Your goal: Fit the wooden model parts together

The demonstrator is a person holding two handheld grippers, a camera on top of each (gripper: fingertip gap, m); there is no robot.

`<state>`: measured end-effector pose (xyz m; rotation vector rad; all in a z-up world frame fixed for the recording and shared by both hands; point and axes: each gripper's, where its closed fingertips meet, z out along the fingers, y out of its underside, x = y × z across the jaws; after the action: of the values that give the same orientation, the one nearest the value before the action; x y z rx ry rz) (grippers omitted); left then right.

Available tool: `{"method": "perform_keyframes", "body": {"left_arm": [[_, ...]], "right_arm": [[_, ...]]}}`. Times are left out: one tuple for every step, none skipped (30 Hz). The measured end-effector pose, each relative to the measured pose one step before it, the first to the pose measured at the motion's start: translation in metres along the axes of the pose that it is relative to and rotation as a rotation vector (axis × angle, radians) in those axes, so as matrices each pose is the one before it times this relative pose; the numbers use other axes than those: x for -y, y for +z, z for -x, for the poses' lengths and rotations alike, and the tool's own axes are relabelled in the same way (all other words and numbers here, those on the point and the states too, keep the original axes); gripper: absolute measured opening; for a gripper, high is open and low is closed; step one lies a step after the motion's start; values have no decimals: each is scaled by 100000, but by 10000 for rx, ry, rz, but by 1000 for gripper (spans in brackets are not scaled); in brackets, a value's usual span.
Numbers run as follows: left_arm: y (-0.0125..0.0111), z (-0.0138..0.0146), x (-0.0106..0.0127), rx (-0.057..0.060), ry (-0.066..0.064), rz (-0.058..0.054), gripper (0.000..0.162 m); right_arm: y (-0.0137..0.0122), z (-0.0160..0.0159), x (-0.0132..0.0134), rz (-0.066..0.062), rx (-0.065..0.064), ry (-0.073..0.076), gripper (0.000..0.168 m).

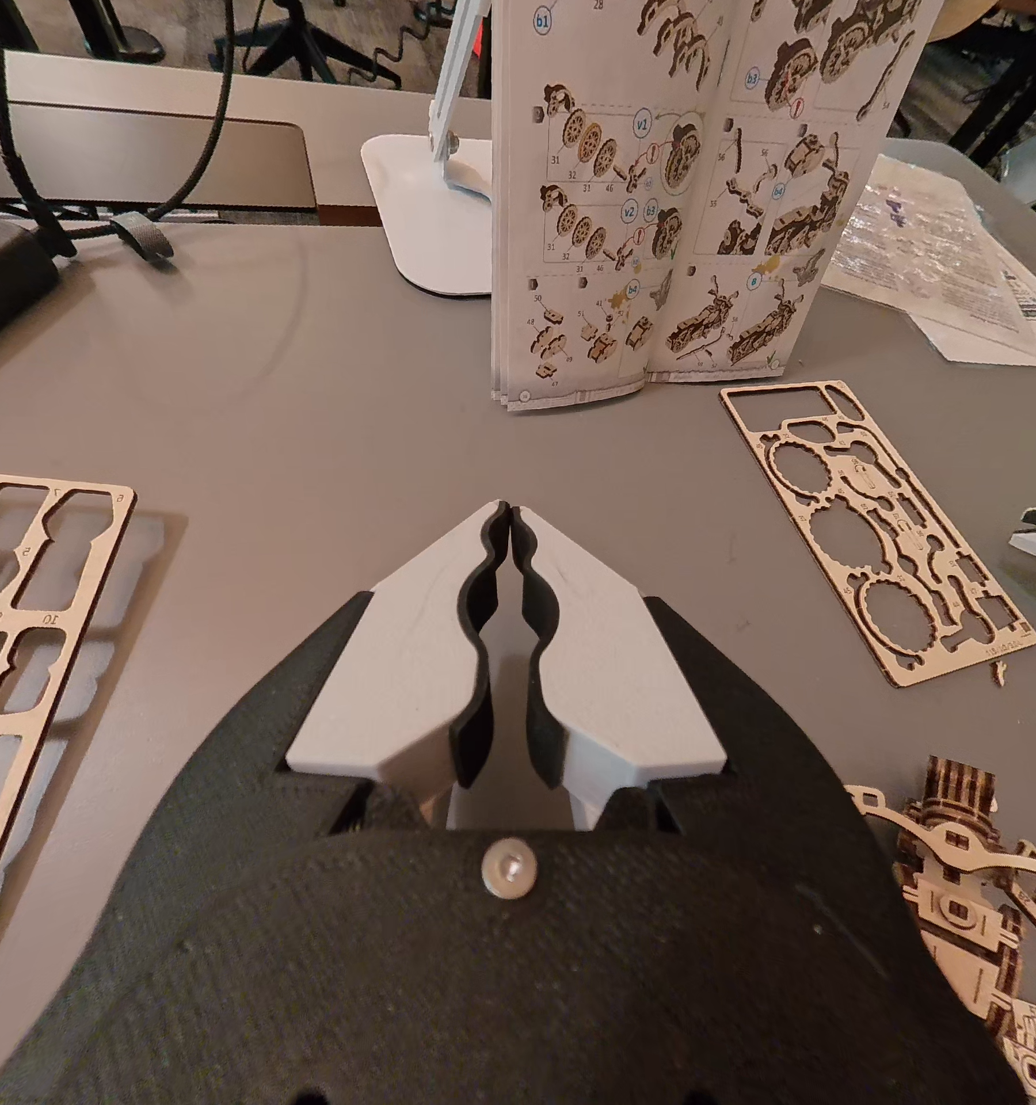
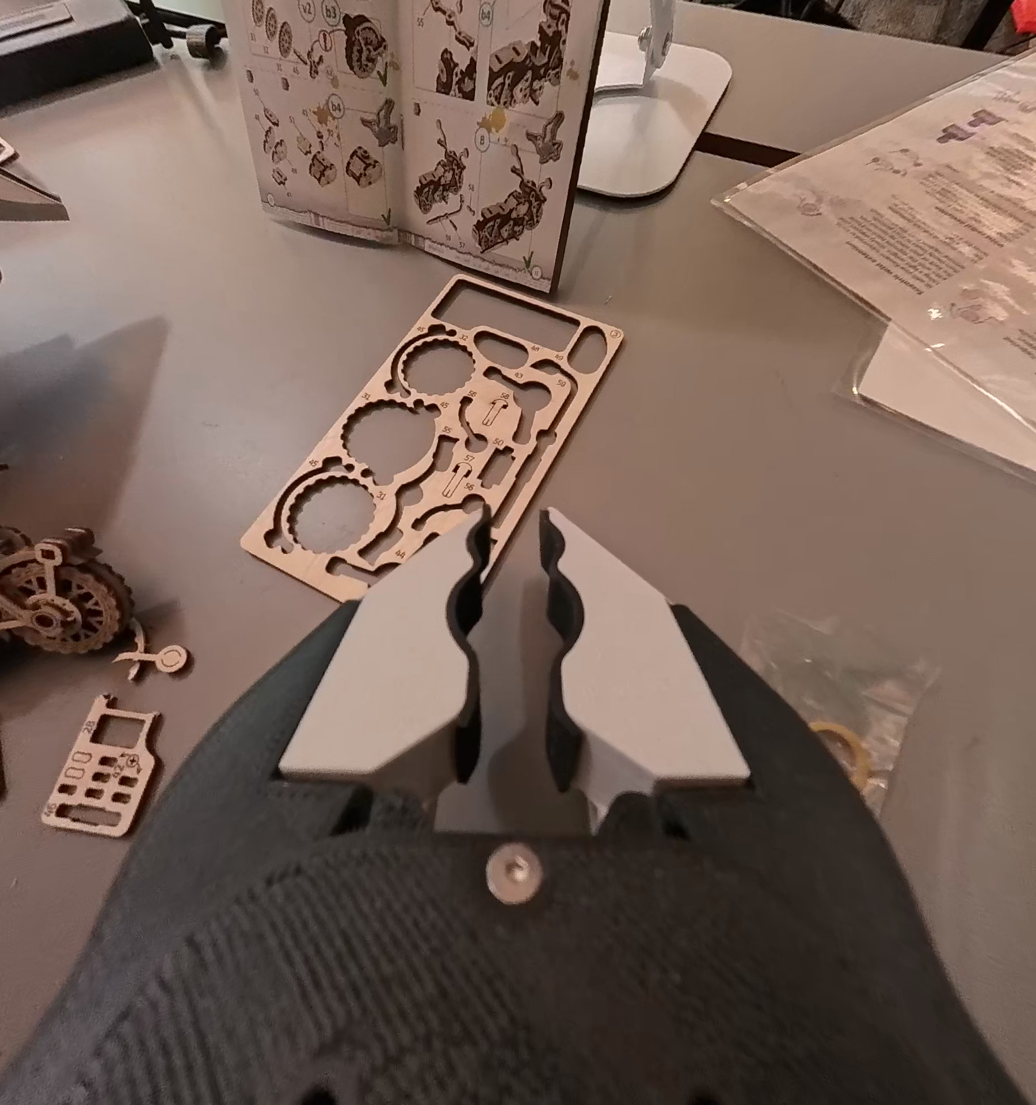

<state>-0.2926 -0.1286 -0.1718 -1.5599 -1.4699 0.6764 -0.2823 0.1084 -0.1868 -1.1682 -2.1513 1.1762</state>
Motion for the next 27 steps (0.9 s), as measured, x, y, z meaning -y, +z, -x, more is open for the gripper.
{"method": "perform_keyframes", "body": {"left_arm": [[0, -2, 0, -2, 1, 0, 0], [-3, 2, 11, 2, 2, -2, 0], [-5, -4, -2, 4, 4, -2, 0], [4, -7, 2, -1, 5, -2, 0], [1, -9, -3, -1, 4, 2, 0], [-2, -1, -4, -2, 2, 3, 0], [8, -2, 5, -2, -2, 0, 0], [-2, 1, 1, -4, -4, 0, 0], [-3, 0, 0, -4, -7, 1, 0], [3, 4, 4, -7, -10, 2, 0], [1, 6, -5, -5, -12, -1, 0], [-8, -5, 1, -5, -8, -4, 0], [-1, 1, 4, -4, -5, -2, 0], [-1, -4, 3, -8, -3, -1, 0], [0, -7, 0, -4, -2, 0, 0], [-1, -3, -2, -2, 0, 1, 0], [11, 0, -7, -3, 0, 3, 0], [0, -6, -1, -3, -2, 1, 0], [-1, 3, 4, -2, -5, -2, 0], [-3, 6, 5, -6, -8, -3, 0], [-1, -8, 2, -9, -7, -1, 0], [0, 0, -13, -6, -6, 3, 0], [9, 2, -6, -6, -4, 2, 0], [-1, 2, 4, -4, -3, -2, 0], [-10, -7, 9, -3, 0, -4, 0], [2, -5, -1, 1, 5, 0, 0], [3, -4, 0, 0, 8, -1, 0]], "right_arm": [[1, 0, 2, -1, 3, -6, 14], [10, 21, -13, 7, 6, -5, 14], [7, 12, -1, 6, 8, -3, 14], [-1, 7, -1, 1, 6, -2, 14], [0, 6, -1, 1, 4, 0, 14], [4, 11, -12, 3, 8, 2, 15], [4, 6, -1, 4, 8, 1, 15], [-3, 14, -6, 4, 10, 0, 15], [14, 19, -8, 5, 11, 1, 15], [4, 9, -1, 4, 11, -2, 15], [6, 20, -14, 6, 11, -5, 15], [6, 30, -1, 5, 13, -7, 15], [6, 31, -2, 6, 15, -9, 16], [3, 44, -19, 8, 23, -15, 17], [18, 76, -11, 10, 42, -22, 18], [10, 97, -18, 12, 55, -25, 20], [7, 91, -24, 16, 51, -24, 22], [16, 88, -14, 12, 44, -28, 24], [15, 112, -16, 13, 63, -31, 25], [21, 95, -31, 22, 55, -31, 26], [26, 66, -30, 23, 29, -30, 28], [18, 68, -18, 17, 27, -32, 28], [22, 94, -27, 17, 38, -38, 29], [26, 81, -36, 29, 30, -42, 30], [48, 102, -67, 53, 30, -48, 30], [85, 103, -123, 90, 34, -50, 32], [112, 120, -176, 132, 38, -50, 34]]}}
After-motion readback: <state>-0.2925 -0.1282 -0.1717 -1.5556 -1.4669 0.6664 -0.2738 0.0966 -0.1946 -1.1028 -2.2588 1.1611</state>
